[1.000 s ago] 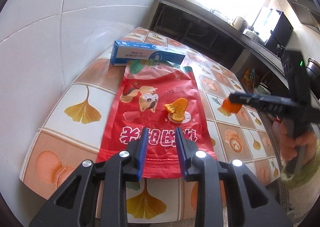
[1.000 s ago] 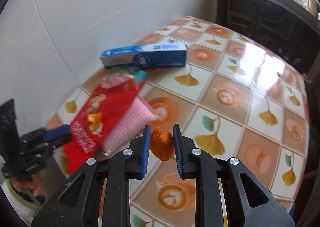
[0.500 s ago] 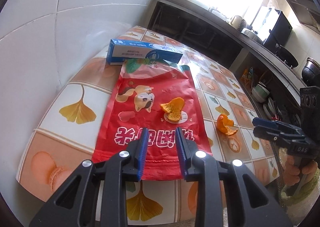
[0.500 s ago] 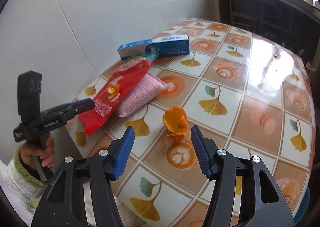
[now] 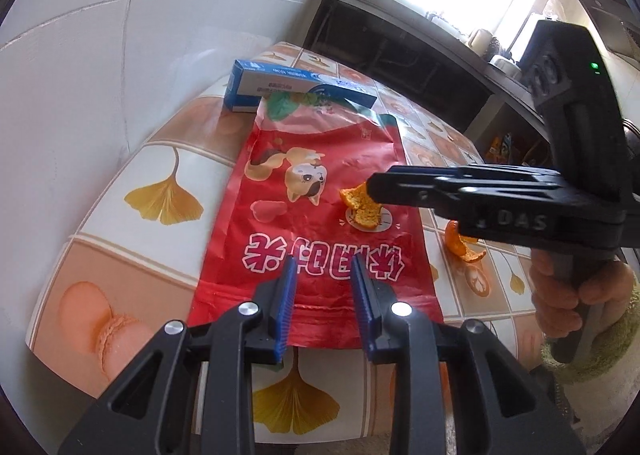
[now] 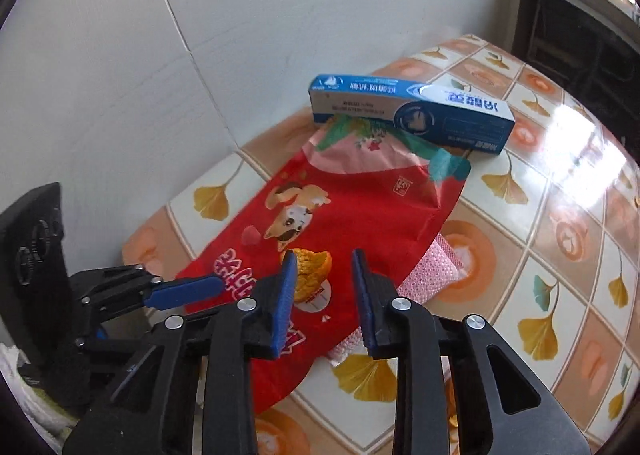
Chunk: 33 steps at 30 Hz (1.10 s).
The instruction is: Collect trash
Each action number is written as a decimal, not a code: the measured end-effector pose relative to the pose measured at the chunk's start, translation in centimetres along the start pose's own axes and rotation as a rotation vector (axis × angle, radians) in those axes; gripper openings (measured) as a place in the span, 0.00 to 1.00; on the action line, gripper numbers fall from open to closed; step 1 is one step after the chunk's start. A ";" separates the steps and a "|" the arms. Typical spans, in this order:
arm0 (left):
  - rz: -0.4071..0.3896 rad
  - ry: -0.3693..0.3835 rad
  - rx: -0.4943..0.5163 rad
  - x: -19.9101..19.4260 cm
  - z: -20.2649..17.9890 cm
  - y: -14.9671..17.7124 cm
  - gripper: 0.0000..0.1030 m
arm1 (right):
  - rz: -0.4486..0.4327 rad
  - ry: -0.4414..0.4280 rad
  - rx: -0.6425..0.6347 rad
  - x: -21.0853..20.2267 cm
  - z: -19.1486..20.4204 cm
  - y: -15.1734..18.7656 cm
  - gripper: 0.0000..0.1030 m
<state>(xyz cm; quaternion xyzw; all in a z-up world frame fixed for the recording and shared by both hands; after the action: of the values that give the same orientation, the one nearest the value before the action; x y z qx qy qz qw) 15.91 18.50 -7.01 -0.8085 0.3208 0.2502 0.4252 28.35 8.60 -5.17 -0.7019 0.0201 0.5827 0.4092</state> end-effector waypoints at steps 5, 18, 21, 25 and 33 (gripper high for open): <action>-0.002 0.010 -0.003 -0.3 0.1 -0.1 0.26 | 0.011 -0.009 0.008 0.5 -0.1 0.1 0.02; -0.016 0.028 -0.005 -0.9 0.0 -0.6 0.26 | -0.167 0.070 0.293 -9.3 -7.1 4.8 0.01; -0.016 0.024 -0.002 -0.8 -0.1 -0.7 0.26 | -0.143 0.086 0.354 -9.4 -8.5 7.1 0.01; -0.018 0.019 0.001 -0.9 -0.2 -0.7 0.26 | -0.103 0.072 0.380 -7.5 -8.7 9.1 0.01; -0.037 0.026 0.008 -1.4 -0.6 -0.8 0.37 | -0.049 0.065 0.370 -4.2 -8.4 10.2 0.20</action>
<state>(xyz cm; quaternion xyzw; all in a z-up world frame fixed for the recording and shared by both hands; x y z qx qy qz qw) 15.61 18.78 -5.35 -0.8158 0.3124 0.2304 0.4287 28.56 -5.09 -7.40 -0.6334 0.1231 0.5359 0.5446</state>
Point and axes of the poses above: each gripper's, at about its wrist camera, not at the fingertips, and x roughly the way its jaws point, z to its left, y to its underside, the point moved 4 cm from there along x, roughly the way its jaws point, and after that the axes turned 15 degrees about -x, right-handed, at the moved point
